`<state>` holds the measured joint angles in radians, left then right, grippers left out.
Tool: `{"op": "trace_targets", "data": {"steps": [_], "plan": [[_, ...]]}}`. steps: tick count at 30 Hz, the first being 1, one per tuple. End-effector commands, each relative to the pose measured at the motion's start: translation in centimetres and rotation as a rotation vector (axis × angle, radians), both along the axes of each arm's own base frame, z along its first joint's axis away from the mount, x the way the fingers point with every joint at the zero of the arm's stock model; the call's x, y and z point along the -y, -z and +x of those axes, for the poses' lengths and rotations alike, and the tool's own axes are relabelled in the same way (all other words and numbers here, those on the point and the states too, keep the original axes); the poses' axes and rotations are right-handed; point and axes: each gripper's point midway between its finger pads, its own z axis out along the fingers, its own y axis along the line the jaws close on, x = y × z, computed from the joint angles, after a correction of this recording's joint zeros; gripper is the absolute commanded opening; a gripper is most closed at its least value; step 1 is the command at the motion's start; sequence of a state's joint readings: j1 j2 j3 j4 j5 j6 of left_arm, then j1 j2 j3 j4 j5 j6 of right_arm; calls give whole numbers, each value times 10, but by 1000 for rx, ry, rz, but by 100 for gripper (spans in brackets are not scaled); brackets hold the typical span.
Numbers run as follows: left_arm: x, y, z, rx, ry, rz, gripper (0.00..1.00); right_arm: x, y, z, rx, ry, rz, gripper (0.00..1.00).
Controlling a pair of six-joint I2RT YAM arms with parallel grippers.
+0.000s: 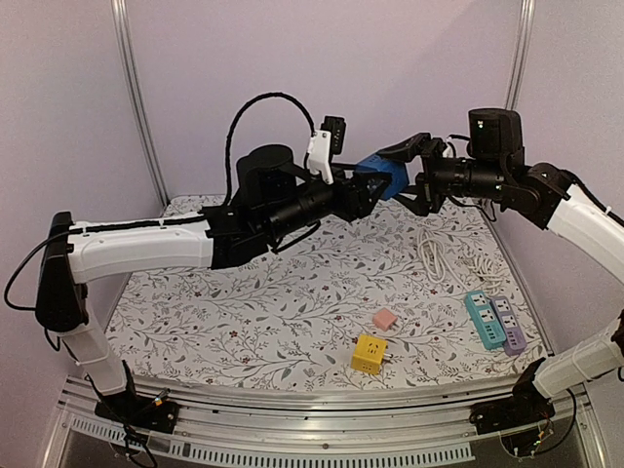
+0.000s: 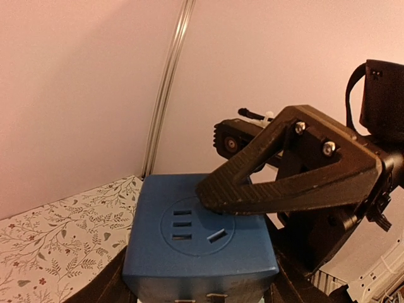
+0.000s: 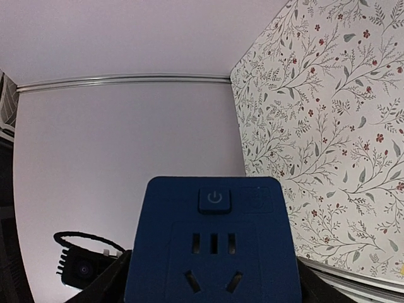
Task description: Insert the plug
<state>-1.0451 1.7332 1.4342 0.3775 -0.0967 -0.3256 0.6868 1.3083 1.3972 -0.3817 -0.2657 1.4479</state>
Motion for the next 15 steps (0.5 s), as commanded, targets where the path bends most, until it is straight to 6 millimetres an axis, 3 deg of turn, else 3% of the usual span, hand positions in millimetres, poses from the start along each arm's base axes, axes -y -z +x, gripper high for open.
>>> {"op": "trace_targets", "data": {"steps": [1, 7, 12, 15], "plan": [[-17, -8, 6, 13, -15, -6, 0, -5, -22, -9, 91, -62, 39, 82], [-24, -11, 3, 27, -6, -7, 0, -5, -21, -11, 99, -71, 33, 99], [-34, -22, -4, 67, 25, -11, 0, 0, -13, -15, 91, -102, -4, 99], [-44, -30, -14, 124, 68, 1, 0, 12, 9, -13, 57, -156, -70, 99]]}}
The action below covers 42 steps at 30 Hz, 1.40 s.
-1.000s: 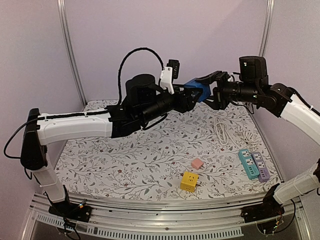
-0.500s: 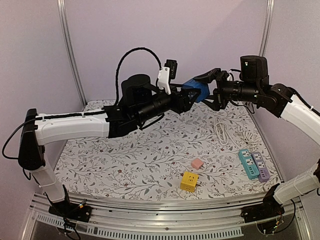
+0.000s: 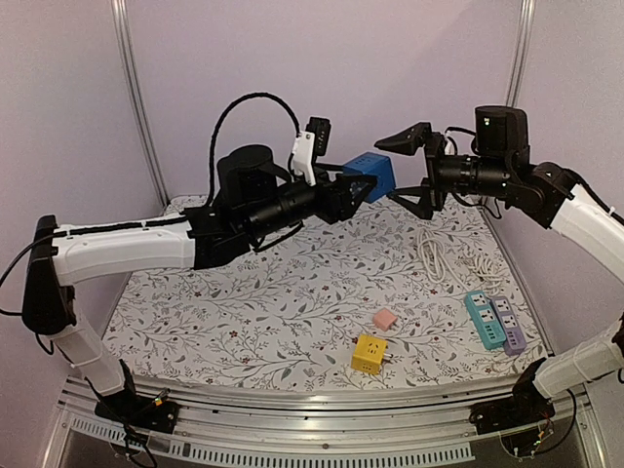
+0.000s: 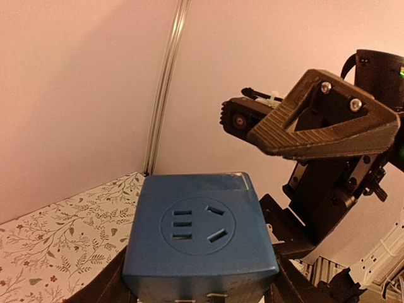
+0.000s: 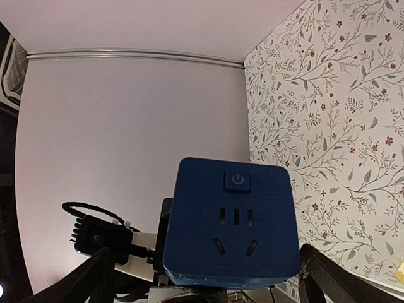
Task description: Insert the plug
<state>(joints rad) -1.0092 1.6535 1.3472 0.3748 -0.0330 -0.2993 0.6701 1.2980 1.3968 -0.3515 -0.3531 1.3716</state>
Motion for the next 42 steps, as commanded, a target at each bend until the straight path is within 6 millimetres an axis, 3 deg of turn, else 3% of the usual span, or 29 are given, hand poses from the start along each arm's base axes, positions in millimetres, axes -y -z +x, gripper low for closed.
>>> {"op": "trace_targets", "data": {"steps": [1, 3, 7, 14, 24, 33, 42], "plan": [[-24, -33, -17, 130, 73, -15, 0, 20, 26, -4, -13, -84, -95, 99], [-30, -31, -21, 160, 110, -14, 0, 28, 28, -4, 7, -111, -109, 99], [-37, -30, -22, 168, 202, -30, 0, 30, 15, -19, 111, -269, -68, 99], [-38, -23, -64, 430, 387, 85, 0, 17, 15, -51, 135, -546, 9, 99], [-41, -27, -78, 431, 457, 48, 0, 13, 17, -59, 94, -613, 40, 99], [-30, -41, -78, 411, 496, 6, 0, 3, 8, -66, 125, -640, 22, 99], [-14, -30, -73, 384, 515, 40, 0, -4, 1, -72, 126, -646, 32, 99]]}}
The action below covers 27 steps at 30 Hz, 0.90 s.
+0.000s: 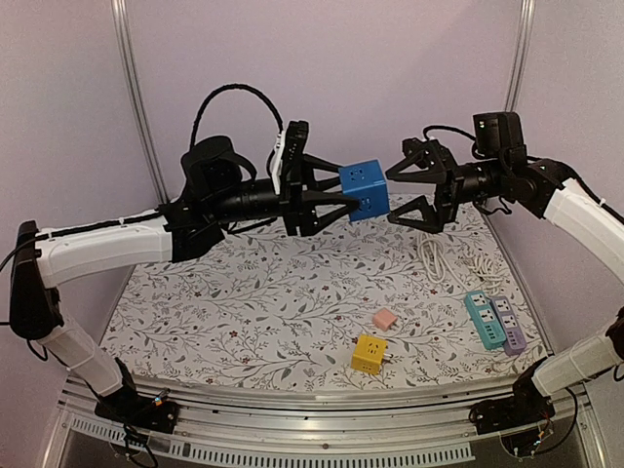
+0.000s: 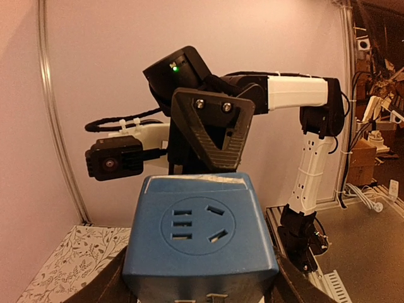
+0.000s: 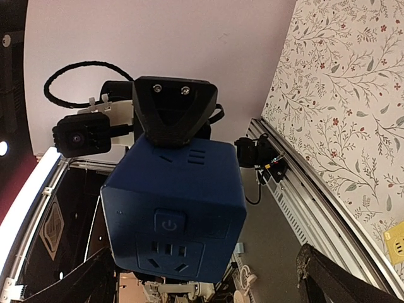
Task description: Insert the plug
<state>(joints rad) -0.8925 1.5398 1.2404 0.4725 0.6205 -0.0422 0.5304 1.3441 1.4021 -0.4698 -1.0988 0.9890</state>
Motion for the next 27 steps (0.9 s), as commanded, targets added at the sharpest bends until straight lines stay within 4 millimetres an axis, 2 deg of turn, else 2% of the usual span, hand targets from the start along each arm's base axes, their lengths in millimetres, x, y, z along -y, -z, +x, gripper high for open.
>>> {"op": "trace_targets", "data": {"steps": [1, 12, 17, 27], "plan": [[9, -5, -1, 15, 14, 3, 0, -4, -9, -2, 16, 1, 7, 99], [20, 4, 2, 58, -13, 48, 0, -9, -4, -3, -1, -5, -11, 98], [25, 12, -2, 99, -17, 84, 0, -10, 6, 2, -30, 5, -34, 91], [29, 15, 1, 133, -57, 87, 0, -11, 11, 0, -49, -8, -43, 77]]}}
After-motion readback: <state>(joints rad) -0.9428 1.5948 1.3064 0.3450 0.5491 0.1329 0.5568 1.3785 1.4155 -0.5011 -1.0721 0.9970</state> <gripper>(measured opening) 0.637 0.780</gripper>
